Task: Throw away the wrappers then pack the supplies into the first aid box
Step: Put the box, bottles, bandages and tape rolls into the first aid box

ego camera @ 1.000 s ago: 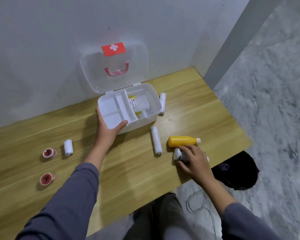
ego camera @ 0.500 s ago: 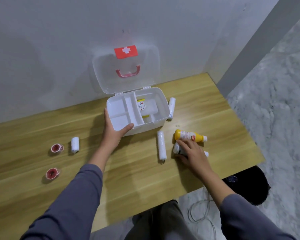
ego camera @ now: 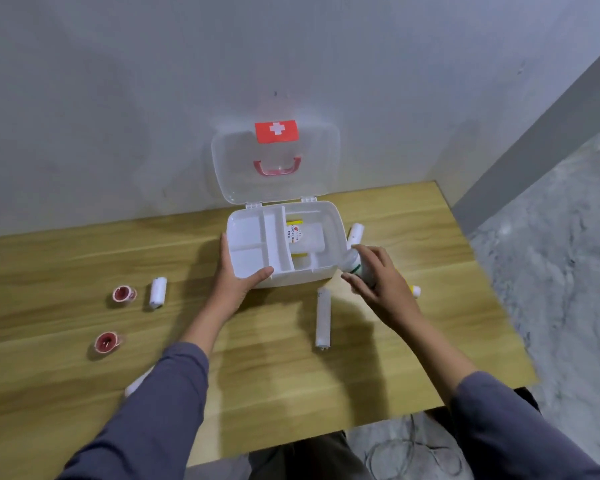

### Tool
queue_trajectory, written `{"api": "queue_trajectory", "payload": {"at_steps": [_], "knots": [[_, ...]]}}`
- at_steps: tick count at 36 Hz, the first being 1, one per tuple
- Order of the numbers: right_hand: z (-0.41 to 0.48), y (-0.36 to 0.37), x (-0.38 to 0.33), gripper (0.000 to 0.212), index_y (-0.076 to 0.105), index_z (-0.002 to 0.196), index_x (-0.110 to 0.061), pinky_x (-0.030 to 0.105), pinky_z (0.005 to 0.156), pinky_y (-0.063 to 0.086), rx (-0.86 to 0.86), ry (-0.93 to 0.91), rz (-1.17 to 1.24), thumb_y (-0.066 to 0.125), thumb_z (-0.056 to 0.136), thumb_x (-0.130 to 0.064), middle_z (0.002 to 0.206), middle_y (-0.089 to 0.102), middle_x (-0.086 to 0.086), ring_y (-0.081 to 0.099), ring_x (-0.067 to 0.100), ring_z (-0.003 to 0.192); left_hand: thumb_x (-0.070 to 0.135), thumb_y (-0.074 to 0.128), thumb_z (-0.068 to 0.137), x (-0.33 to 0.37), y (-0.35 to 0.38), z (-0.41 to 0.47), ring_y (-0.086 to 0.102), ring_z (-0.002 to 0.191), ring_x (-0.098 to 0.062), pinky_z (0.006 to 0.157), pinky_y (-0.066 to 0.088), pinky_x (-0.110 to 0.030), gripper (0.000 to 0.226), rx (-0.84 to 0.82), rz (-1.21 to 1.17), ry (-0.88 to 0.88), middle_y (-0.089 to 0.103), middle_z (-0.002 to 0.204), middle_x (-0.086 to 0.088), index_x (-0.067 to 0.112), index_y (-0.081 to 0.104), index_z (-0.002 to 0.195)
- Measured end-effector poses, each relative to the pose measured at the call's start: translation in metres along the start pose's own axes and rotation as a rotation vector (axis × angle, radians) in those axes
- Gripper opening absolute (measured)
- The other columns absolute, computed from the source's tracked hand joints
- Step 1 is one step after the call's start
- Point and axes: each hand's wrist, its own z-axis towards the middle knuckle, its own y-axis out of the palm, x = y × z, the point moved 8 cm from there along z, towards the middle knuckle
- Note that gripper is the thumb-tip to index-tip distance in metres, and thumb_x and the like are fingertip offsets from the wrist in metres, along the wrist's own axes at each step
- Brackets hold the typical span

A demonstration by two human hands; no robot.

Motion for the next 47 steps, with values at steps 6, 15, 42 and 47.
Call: {"api": "queue_trajectory", "payload": {"at_steps": [6, 15, 42, 47], "knots": [[0.048, 0.012, -0.039, 0.052, 0.05, 0.123, -0.028, 0.034, 0.071, 0.046, -0.188, -0.148, -0.378, 0.063, 0.078, -0.051, 0.123, 0.057, -0.006, 0.057, 0.023, 0.104, 0.022, 0.083, 0.064, -0.001, 0.003, -0.002, 0.037, 0.135, -0.021, 0.112, 0.034, -0.041, 0.113, 0.027, 0.004, -0.023, 0.035, 0.148, -0.006, 0.016, 0.009, 0.149], [0.09, 0.031, -0.066, 0.052, 0.057, 0.117, -0.025, 0.029, 0.065, 0.039, -0.352, -0.195, -0.62, 0.069, 0.071, -0.047, 0.109, 0.064, 0.004, 0.06, 0.026, 0.095, 0.043, 0.081, 0.054, 0.001, 0.002, -0.003, 0.038, 0.135, -0.021, 0.112, 0.034, -0.043, 0.121, 0.061, -0.008, -0.018, 0.037, 0.148, -0.007, 0.015, 0.011, 0.148], [0.058, 0.03, -0.053, 0.038, 0.054, 0.124, -0.013, 0.036, 0.092, 0.048, -0.229, -0.025, -0.03, 0.059, 0.087, -0.019, 0.124, 0.058, 0.007, 0.056, 0.019, 0.11, 0.038, 0.081, 0.063, -0.004, 0.002, -0.008, 0.031, 0.14, -0.018, 0.114, 0.032, -0.041, 0.121, 0.039, 0.008, -0.084, 0.026, 0.155, -0.002, 0.022, 0.0, 0.151], [0.024, -0.007, -0.01, 0.031, 0.059, 0.115, -0.014, 0.035, 0.087, 0.047, 0.011, 0.036, 0.002, 0.062, 0.084, -0.018, 0.114, 0.062, 0.004, 0.058, 0.019, 0.102, 0.021, 0.079, 0.076, -0.007, 0.005, -0.005, 0.028, 0.137, -0.01, 0.113, 0.028, -0.032, 0.112, 0.055, -0.001, -0.052, 0.023, 0.153, 0.003, 0.018, -0.003, 0.151]]}}
